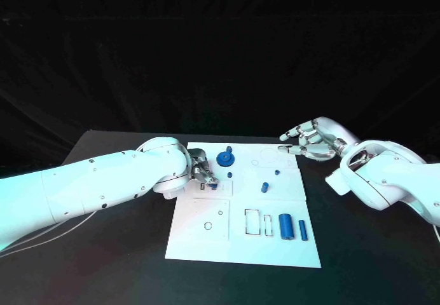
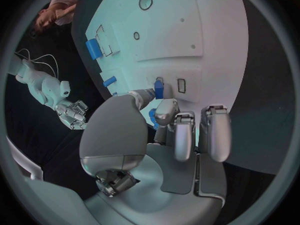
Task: Assemble the parts on the task board
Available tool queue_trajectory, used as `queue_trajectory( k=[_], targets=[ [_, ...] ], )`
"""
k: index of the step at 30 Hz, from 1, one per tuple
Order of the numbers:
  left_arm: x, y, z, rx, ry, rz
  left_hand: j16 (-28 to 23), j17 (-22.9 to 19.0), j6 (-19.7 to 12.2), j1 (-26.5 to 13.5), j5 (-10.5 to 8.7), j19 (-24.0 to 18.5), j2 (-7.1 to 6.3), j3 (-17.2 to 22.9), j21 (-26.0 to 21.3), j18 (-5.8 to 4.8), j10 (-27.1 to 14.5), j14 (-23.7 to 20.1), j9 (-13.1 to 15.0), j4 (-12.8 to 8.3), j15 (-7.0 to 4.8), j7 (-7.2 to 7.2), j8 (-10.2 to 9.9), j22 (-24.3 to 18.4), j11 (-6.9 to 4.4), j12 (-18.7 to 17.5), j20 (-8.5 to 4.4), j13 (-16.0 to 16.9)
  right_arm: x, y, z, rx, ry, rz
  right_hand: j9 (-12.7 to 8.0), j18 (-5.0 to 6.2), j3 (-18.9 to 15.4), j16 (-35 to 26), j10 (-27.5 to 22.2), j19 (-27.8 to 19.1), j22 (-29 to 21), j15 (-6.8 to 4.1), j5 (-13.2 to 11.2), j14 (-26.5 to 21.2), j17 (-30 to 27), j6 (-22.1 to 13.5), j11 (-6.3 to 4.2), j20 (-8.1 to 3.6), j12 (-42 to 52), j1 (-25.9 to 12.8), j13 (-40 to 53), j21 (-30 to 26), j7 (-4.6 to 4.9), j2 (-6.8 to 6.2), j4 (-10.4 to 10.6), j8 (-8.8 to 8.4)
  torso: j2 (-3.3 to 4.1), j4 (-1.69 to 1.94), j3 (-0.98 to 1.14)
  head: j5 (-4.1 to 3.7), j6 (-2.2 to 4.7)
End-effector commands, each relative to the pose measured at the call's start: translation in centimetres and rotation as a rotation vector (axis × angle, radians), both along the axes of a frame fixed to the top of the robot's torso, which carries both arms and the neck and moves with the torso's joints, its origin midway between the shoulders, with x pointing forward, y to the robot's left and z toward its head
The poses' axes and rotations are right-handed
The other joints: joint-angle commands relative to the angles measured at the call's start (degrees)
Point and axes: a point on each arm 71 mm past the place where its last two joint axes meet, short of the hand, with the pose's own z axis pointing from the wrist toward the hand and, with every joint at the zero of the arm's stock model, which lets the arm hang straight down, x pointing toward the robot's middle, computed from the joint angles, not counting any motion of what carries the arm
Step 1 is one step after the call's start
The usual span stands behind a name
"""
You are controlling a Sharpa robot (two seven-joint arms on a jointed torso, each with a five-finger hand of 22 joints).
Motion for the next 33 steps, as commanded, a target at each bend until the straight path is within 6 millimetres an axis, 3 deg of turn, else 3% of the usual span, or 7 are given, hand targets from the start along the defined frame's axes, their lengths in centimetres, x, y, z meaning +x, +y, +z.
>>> queue_trajectory(
  k=[1,11,15,33],
  targets=[
    [-0.12,-0.02,-0.16,0.037,0.007,-0.021,0.2,15.1,0.2,-0.2,0.13,0.4,0.51,9.3,0.3,-1.07,0.4,6.0,0.1,-9.7,-0.18,-0.37,0.3,6.1,-0.01,0.2,0.03,0.0,-0.09,0.14,-0.08,-0.004,0.003,0.017,-0.1,0.96,-0.2,-0.3,-0.3,2.6,11.8,-0.41,0.2,4.2,8.1,0.3,-0.13,-0.49,-0.2,-0.6,0.0,-0.3,-0.01,0.10,0.2,0.26,0.04,0.02,0.01,-0.20,-0.07],
    [-0.25,0.03,-0.27,0.042,0.016,-0.030,0.2,15.1,0.1,-0.6,0.94,0.4,0.22,9.5,0.3,-1.07,0.4,6.0,0.5,-10.3,-0.16,-0.36,0.5,6.1,0.01,0.1,0.07,0.0,-0.07,0.08,-0.16,-0.005,0.004,0.017,-0.1,0.96,-0.2,-0.3,-0.3,2.6,11.8,-0.41,0.2,4.2,8.1,0.3,-0.13,-0.49,-0.2,-0.6,0.0,-0.3,-0.01,0.10,0.2,0.26,0.07,0.02,0.00,-0.35,-0.17],
    [-0.32,-0.02,-0.29,0.040,0.021,-0.035,0.2,15.1,0.1,-0.6,0.95,0.4,0.19,9.5,0.3,-1.07,0.4,6.0,0.5,-10.3,-0.16,-0.37,0.5,6.1,0.00,0.1,0.07,0.0,-0.06,0.04,-0.19,-0.005,0.006,0.015,-0.1,0.99,-0.2,-0.4,-0.4,2.6,11.8,-0.42,0.3,4.2,8.0,0.3,-0.15,-0.50,-0.4,-0.6,-0.2,-0.4,-0.02,0.12,0.2,0.26,0.09,0.00,0.00,-0.35,0.26],
    [-0.43,-0.28,-0.41,0.043,0.039,-0.048,0.2,15.1,0.2,-1.2,0.61,0.4,-0.11,9.0,0.3,-1.09,0.4,6.0,0.9,-10.4,-0.15,-0.52,0.8,6.2,-0.04,-0.2,0.12,-0.3,0.05,-0.05,-0.34,0.014,0.032,0.006,-0.1,0.99,-0.2,-0.4,-0.5,2.5,11.7,-0.42,0.3,4.2,8.0,0.3,-0.15,-0.50,-0.4,-0.6,-0.3,-0.4,-0.02,0.15,0.2,0.26,0.08,-0.04,0.07,-0.30,-0.05]
  ],
)
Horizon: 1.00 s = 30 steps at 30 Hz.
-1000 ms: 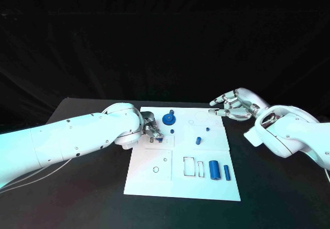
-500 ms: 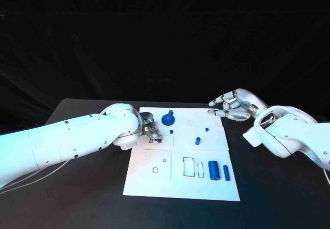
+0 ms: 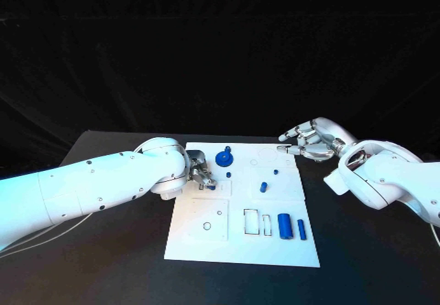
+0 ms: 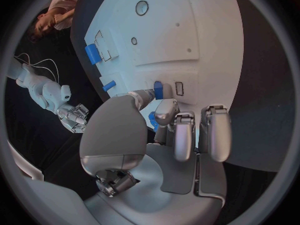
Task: Assemble the parts on the task board
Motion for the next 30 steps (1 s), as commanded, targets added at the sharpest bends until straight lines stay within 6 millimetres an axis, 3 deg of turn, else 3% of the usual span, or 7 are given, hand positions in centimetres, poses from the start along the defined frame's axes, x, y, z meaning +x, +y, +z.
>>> queue_trajectory(
  k=[1,8,14,30],
  targets=[
    [-0.24,-0.21,-0.32,0.017,0.028,-0.019,0.2,15.1,0.0,-0.6,-0.17,0.4,-0.19,9.3,0.3,-1.10,0.5,6.0,0.3,-9.8,-0.17,-0.54,0.4,6.2,-0.09,-0.2,0.13,0.1,-0.05,0.12,-0.11,0.002,0.013,0.013,-0.1,0.99,-0.2,-0.4,-0.2,2.5,11.7,-0.43,0.3,4.2,7.9,0.3,0.05,-0.51,-0.1,-0.6,0.0,-0.2,-0.02,0.17,0.2,0.26,0.03,-0.07,0.04,0.08,-0.03],
    [-0.24,-0.21,-0.36,0.022,0.033,-0.017,0.2,15.1,0.3,-2.0,-0.39,0.5,-0.39,7.9,0.4,-1.11,0.8,6.0,0.7,-9.2,-0.43,-1.09,0.7,6.3,-0.43,0.1,0.12,0.3,-0.06,0.10,-0.10,0.002,0.013,0.013,-0.1,1.00,-0.2,-0.4,-0.2,2.5,11.7,-0.43,0.3,4.2,7.9,0.3,0.05,-0.51,-0.1,-0.6,-0.1,-0.2,-0.02,0.17,0.2,0.27,0.00,-0.05,0.04,0.14,-0.16],
    [-0.19,-0.19,-0.37,0.025,0.032,-0.011,0.2,15.1,1.3,-4.1,-0.46,0.7,-0.51,4.7,0.5,-1.19,1.2,6.0,0.8,-7.6,-0.86,-1.76,1.1,6.7,-0.96,0.8,-0.09,0.9,-0.08,0.11,-0.10,0.003,0.012,0.014,-0.1,1.02,-0.3,-0.5,-0.3,2.5,11.7,-0.44,0.4,4.2,7.8,0.3,0.04,-0.52,-0.2,-0.6,-0.1,-0.3,-0.04,0.05,0.2,0.27,0.00,-0.06,0.03,0.17,-0.21],
    [0.03,-0.16,-0.35,0.024,0.021,0.001,0.2,15.1,2.1,-5.5,-0.48,1.1,-0.95,-2.1,0.7,-1.33,1.2,6.0,0.8,-4.7,-1.10,-2.00,1.3,7.4,-1.18,1.4,-0.38,1.5,-0.06,0.05,-0.14,0.003,0.019,0.011,-0.1,1.07,-0.4,-0.7,-0.3,2.3,11.5,-0.45,0.3,4.1,7.5,0.3,0.04,-0.53,-0.1,-0.6,-0.1,-0.5,-0.04,-0.02,0.2,0.28,-0.02,-0.04,0.03,0.01,-0.22]
  ],
)
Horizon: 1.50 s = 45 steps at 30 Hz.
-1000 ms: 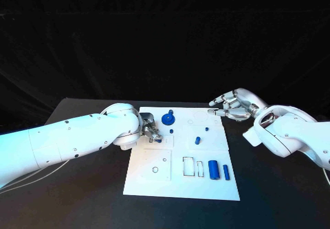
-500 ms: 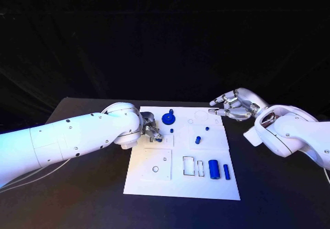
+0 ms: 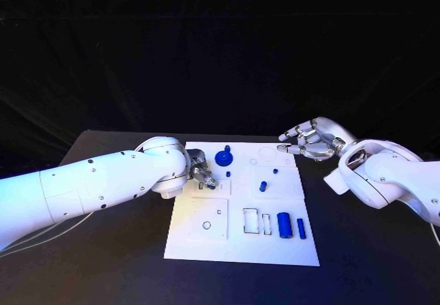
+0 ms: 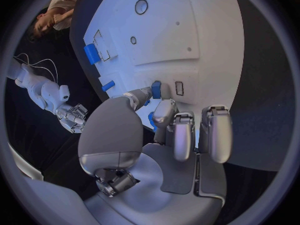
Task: Assemble the parts on the task board
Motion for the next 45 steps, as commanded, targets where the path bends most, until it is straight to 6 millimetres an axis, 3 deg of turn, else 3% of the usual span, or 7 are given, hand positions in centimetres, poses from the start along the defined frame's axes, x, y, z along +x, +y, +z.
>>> queue_trajectory(
  k=[1,21,35,45],
  targets=[
    [-0.13,-0.09,-0.30,0.016,0.020,-0.004,0.2,15.1,1.0,-0.4,-0.27,0.9,0.16,-0.9,0.3,-0.47,0.0,6.1,0.0,0.3,-0.47,-0.67,0.1,7.4,-0.13,0.2,-0.18,0.0,-0.04,0.12,-0.10,-0.001,0.011,0.012,-0.1,1.07,-0.3,-0.1,-0.3,2.3,11.5,-0.45,0.3,4.1,7.5,0.3,0.03,-0.53,-0.1,-0.6,0.0,-0.3,-0.04,-0.02,0.1,0.28,-0.02,0.04,0.01,0.05,-0.05],
    [0.13,-0.22,-0.40,0.022,0.022,0.004,0.2,15.1,1.5,-0.2,-0.19,1.3,0.95,-4.9,0.5,-0.60,0.2,6.1,0.1,2.4,-0.61,-0.87,0.5,8.0,-0.30,0.5,-0.29,0.1,-0.11,0.12,-0.07,0.002,0.013,0.010,-0.1,1.12,-0.4,-0.3,-0.4,2.2,11.4,-0.45,0.3,4.0,7.3,0.2,0.04,-0.54,-0.2,-0.7,-0.2,-0.4,-0.04,-0.03,0.1,0.28,0.02,0.05,-0.01,-0.12,-0.17],
    [0.47,-0.23,-0.56,0.024,0.027,0.012,0.2,15.1,1.5,-0.5,-0.10,1.4,1.95,-13.9,0.5,-0.64,0.2,6.1,0.1,7.4,-0.53,-0.76,0.9,8.2,-0.17,1.0,-0.31,0.3,-0.12,0.01,-0.07,0.002,0.013,0.009,-0.1,1.16,-0.6,-0.4,-0.4,2.1,11.3,-0.46,0.3,4.0,7.2,0.2,0.05,-0.55,-0.3,-1.0,-0.3,-0.6,-0.04,-0.04,0.3,0.29,0.01,0.11,-0.06,-0.39,-0.15],
    [0.50,-0.10,-0.54,0.019,0.023,0.019,0.2,15.1,1.7,-2.1,-0.08,1.5,3.40,-19.6,0.6,-0.66,0.2,6.1,-0.1,8.0,-0.44,-0.65,0.9,8.4,-0.08,1.2,-0.26,0.4,-0.11,0.01,-0.08,0.001,0.014,0.010,-0.1,1.16,-0.8,-0.4,-0.4,2.1,11.3,-0.46,0.4,4.0,7.1,0.1,0.05,-0.55,-0.3,-1.2,-0.3,-0.6,-0.04,-0.08,0.5,0.30,-0.05,0.12,-0.04,-0.30,-0.09]
  ],
)
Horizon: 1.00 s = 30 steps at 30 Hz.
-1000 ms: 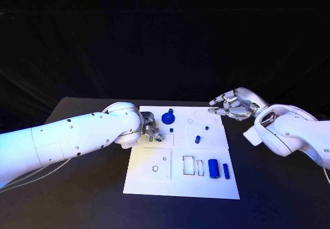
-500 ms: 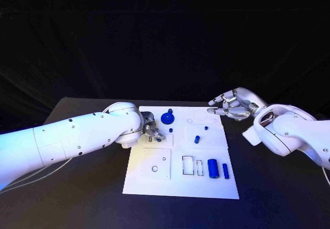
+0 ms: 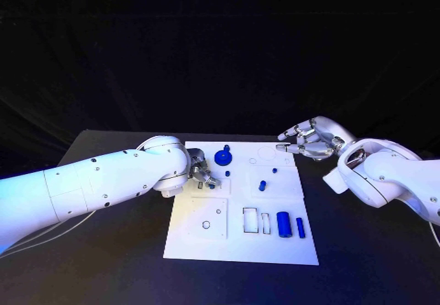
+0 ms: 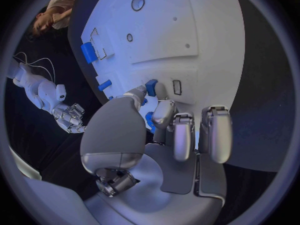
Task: Assemble the parts on the task board
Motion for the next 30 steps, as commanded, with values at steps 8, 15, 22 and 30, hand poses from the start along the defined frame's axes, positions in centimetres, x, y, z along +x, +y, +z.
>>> queue_trajectory(
  k=[8,15,22,30],
  targets=[
    [-0.4,0.0,-0.1,-0.019,0.022,-0.003,0.2,15.1,-0.1,-1.7,-0.12,1.3,1.48,-5.4,0.2,-0.59,-0.3,5.9,-0.2,0.0,-0.15,0.46,0.2,8.1,0.12,-0.3,-0.24,-0.7,-0.1,0.0,-0.1,-0.004,0.008,0.014,-0.1,1.21,-0.9,-0.6,-0.4,2.0,11.2,-0.47,0.6,3.9,6.9,0.0,0.05,-0.57,-0.3,-1.2,-0.2,-0.4,-0.06,-0.06,0.3,0.35,-0.03,0.22,0.06,0.08,0.35],
    [-0.4,0.0,0.4,-0.046,0.010,0.000,0.2,15.1,-0.4,-2.5,-0.18,1.2,2.57,-9.4,0.1,-0.55,-0.6,5.9,-0.1,0.1,-0.08,0.55,0.3,8.0,0.21,-0.5,-0.20,-1.0,0.0,-0.1,-0.1,-0.005,0.009,0.012,-0.2,1.25,-1.6,-0.8,-0.4,1.9,11.1,-0.51,1.6,3.9,6.6,0.0,0.01,-0.61,-0.3,-1.7,-0.2,-0.6,-0.11,-0.07,0.7,0.48,-0.07,0.21,0.07,0.36,0.55],
    [-0.5,0.1,1.1,-0.060,-0.002,-0.003,0.2,15.1,-0.5,-2.4,-0.15,1.1,2.80,-9.9,0.0,-0.51,-0.7,5.9,-0.1,0.0,-0.08,0.54,0.3,7.8,0.21,-0.7,-0.19,-1.2,0.1,-0.1,-0.1,-0.004,0.011,0.013,-0.3,1.26,-2.7,-0.9,-0.4,1.9,11.1,-0.56,4.0,3.9,6.6,-0.1,-0.04,-0.67,-0.3,-2.1,-0.2,-0.7,-0.15,-0.14,1.1,0.67,-0.09,0.15,0.10,0.57,0.88],
    [-0.3,0.7,2.7,-0.061,0.003,-0.022,0.2,15.1,-1.9,0.5,-0.04,-0.9,3.68,-11.5,-1.5,0.17,-2.6,5.9,-0.4,-0.1,0.26,1.06,-0.2,4.9,0.66,-3.2,-0.02,-3.6,0.2,-0.1,-0.2,-0.005,0.016,0.020,-0.3,1.27,-3.1,-0.9,-0.4,1.9,11.1,-0.56,4.5,3.9,6.6,-0.1,-0.03,-0.68,-0.3,-2.3,-0.3,-0.7,-0.16,-0.20,1.3,0.72,-0.03,0.16,0.10,0.59,1.16]
  ],
)
